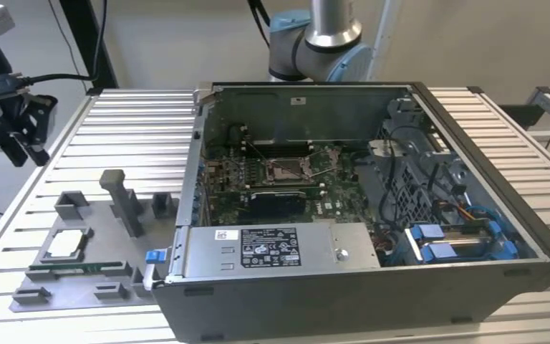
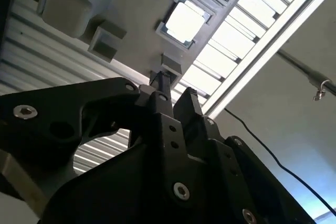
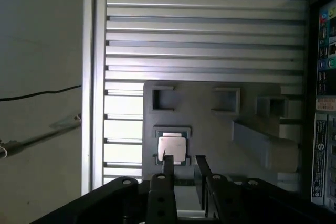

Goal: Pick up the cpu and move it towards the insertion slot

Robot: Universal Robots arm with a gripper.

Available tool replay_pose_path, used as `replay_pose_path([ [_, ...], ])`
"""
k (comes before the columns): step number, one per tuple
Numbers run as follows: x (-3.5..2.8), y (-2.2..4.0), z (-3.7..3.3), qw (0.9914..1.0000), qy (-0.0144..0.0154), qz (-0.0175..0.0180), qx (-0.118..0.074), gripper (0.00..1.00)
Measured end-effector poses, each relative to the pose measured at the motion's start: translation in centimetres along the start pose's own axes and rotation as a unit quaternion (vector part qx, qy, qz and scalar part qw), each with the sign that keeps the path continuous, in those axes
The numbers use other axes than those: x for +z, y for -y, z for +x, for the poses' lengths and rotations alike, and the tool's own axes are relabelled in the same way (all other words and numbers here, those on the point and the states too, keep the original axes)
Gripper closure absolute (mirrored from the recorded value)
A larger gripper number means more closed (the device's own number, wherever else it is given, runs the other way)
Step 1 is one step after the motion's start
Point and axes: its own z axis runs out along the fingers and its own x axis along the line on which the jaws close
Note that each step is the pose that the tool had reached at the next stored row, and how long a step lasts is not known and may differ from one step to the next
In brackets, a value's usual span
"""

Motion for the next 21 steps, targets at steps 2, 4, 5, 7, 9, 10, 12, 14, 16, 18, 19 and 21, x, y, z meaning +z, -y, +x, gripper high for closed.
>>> replay_pose_path([
  [2,0.00,0.01,0.00,1.00000,0.0000,0.0000,0.000,0.00],
  [4,0.00,0.01,0.00,1.00000,0.0000,0.0000,0.000,0.00],
  [5,0.00,0.02,0.00,1.00000,0.0000,0.0000,0.000,0.00],
  [7,0.00,0.02,0.00,1.00000,0.0000,0.0000,0.000,0.00],
  [9,0.00,0.03,0.00,1.00000,0.0000,0.0000,0.000,0.00],
  [10,0.00,0.03,0.00,1.00000,0.0000,0.0000,0.000,0.00],
  [12,0.04,0.04,0.00,1.00000,-0.0001,0.0004,0.000,0.00],
  [14,0.25,0.05,0.00,1.00000,0.0000,0.0005,0.000,0.00],
  [16,0.60,0.05,0.04,1.00000,-0.0001,0.0006,0.000,0.00],
  [18,0.96,0.08,0.18,1.00000,0.0007,0.0007,0.000,0.00],
  [19,1.13,0.09,0.26,1.00000,0.0012,0.0006,0.000,0.00],
  [21,1.50,0.12,0.42,1.00000,0.0017,0.0007,0.000,0.00],
])
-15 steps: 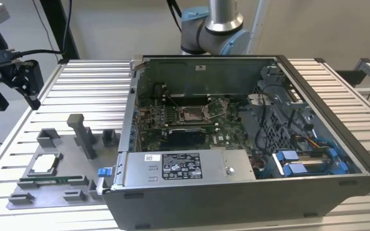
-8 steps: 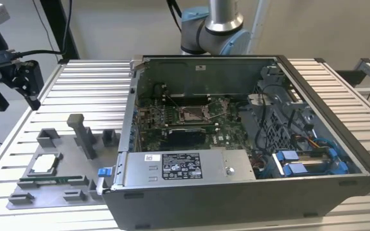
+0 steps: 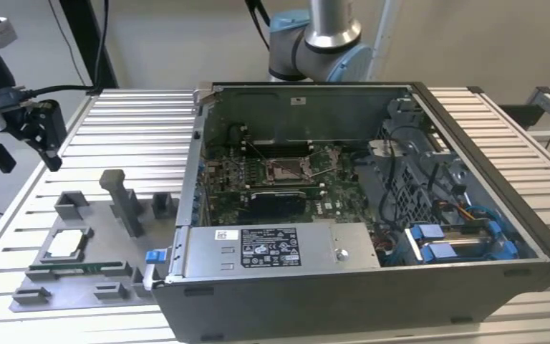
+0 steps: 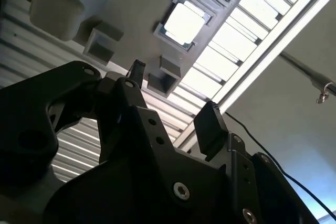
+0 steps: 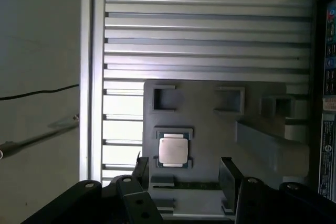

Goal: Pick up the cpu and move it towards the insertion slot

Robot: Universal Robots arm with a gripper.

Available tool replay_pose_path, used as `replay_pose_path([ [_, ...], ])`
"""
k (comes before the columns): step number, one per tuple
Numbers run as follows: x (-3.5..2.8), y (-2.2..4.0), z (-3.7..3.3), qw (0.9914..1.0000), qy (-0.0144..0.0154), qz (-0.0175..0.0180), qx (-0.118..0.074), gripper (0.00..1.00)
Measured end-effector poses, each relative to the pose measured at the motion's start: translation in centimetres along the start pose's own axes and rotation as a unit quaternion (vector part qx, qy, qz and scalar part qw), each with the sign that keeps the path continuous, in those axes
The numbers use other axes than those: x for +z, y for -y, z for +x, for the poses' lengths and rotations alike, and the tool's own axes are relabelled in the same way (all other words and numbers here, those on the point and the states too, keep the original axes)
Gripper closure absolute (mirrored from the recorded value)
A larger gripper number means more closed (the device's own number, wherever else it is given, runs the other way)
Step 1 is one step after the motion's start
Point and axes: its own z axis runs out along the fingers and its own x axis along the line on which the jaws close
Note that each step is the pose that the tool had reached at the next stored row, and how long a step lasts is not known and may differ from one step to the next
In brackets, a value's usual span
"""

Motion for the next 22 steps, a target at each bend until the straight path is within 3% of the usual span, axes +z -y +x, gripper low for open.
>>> replay_pose_path([
  [22,4.00,0.30,0.23,1.00000,0.0002,0.0006,0.000,0.00],
])
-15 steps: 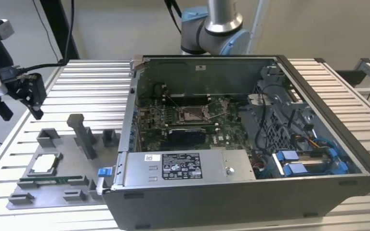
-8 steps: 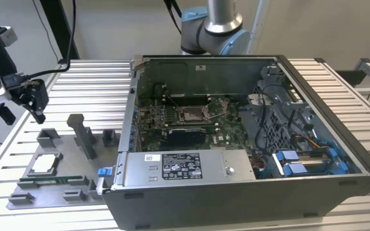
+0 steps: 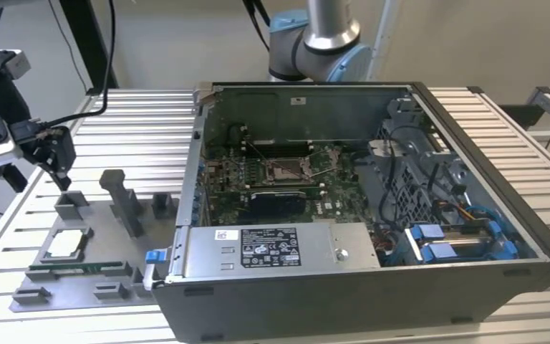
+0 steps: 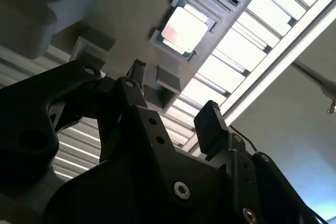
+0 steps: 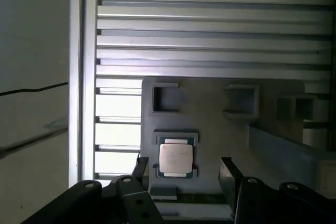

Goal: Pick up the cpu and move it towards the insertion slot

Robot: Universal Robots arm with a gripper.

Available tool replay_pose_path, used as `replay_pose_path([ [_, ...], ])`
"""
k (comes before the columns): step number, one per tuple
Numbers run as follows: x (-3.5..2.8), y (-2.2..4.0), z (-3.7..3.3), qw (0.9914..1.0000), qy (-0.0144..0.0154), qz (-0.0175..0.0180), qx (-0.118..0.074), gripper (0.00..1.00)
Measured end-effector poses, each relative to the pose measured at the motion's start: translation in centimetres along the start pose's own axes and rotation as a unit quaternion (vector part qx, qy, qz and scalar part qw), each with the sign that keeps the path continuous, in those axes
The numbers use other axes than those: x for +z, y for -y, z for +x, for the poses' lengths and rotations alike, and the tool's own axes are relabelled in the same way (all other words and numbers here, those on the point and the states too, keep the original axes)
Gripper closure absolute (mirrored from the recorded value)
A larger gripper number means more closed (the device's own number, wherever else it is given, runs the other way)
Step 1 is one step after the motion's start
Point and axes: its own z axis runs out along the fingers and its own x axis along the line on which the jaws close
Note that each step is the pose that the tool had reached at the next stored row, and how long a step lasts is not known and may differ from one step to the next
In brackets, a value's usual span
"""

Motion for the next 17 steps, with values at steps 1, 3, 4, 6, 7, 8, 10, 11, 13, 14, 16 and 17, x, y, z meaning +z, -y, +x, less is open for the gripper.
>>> replay_pose_path([
  [1,0.19,0.03,0.03,1.00000,0.0000,0.0000,0.000,0.00],
  [3,0.55,0.10,0.12,1.00000,0.0002,-0.0001,0.000,0.00],
  [4,0.72,0.15,0.18,1.00000,0.0004,0.0000,0.000,0.00],
  [6,1.08,0.24,0.29,1.00000,0.0007,0.0000,0.000,0.00],
  [7,1.27,0.33,0.33,1.00000,0.0008,0.0000,0.000,0.00],
  [8,1.44,0.44,0.34,1.00000,0.0009,0.0000,0.000,0.00],
  [10,1.81,0.74,0.36,1.00000,0.0012,0.0000,0.000,0.00],
  [11,1.99,0.85,0.36,1.00000,0.0014,-0.0001,0.000,0.00],
  [13,2.34,1.06,0.37,1.00000,0.0014,0.0000,0.000,0.00],
  [14,2.51,1.13,0.38,1.00000,0.0013,0.0000,0.000,0.00],
  [16,2.87,1.20,0.39,1.00000,0.0013,0.0000,0.000,0.00],
  [17,3.06,1.23,0.39,1.00000,0.0013,0.0000,0.000,0.00],
])
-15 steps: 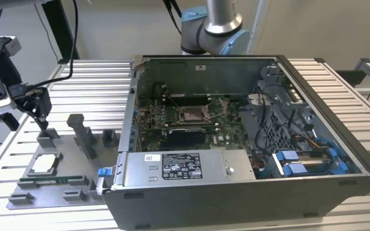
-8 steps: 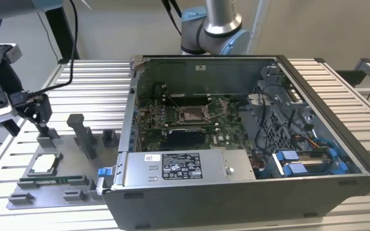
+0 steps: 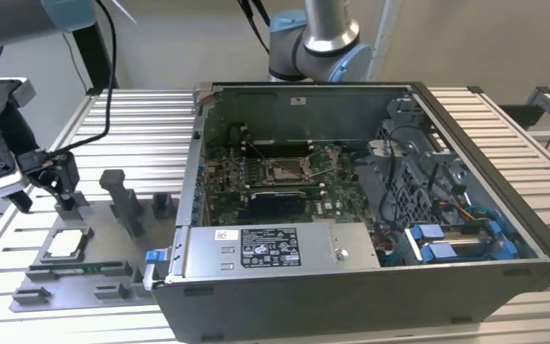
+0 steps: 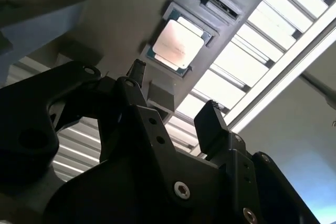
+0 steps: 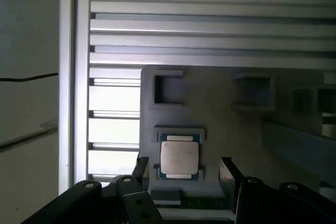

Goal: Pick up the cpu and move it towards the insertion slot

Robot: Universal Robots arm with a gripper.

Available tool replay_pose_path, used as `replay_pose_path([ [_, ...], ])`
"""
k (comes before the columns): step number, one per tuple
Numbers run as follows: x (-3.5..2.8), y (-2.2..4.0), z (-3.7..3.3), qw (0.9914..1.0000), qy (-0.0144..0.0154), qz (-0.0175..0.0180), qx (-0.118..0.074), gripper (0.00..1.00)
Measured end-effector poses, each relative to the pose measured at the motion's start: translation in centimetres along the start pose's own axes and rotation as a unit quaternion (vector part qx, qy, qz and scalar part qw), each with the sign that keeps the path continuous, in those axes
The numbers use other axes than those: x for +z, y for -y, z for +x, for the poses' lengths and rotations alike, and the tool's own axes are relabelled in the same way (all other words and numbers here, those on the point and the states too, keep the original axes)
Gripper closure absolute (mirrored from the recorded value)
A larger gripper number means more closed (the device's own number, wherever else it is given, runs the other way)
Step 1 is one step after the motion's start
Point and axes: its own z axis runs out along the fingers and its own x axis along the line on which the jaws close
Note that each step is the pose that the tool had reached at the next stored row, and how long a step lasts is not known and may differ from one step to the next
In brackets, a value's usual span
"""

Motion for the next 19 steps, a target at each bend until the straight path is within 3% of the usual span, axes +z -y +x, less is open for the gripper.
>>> replay_pose_path([
  [19,3.43,0.62,0.08,1.00000,0.0010,0.0000,0.000,0.00],
])
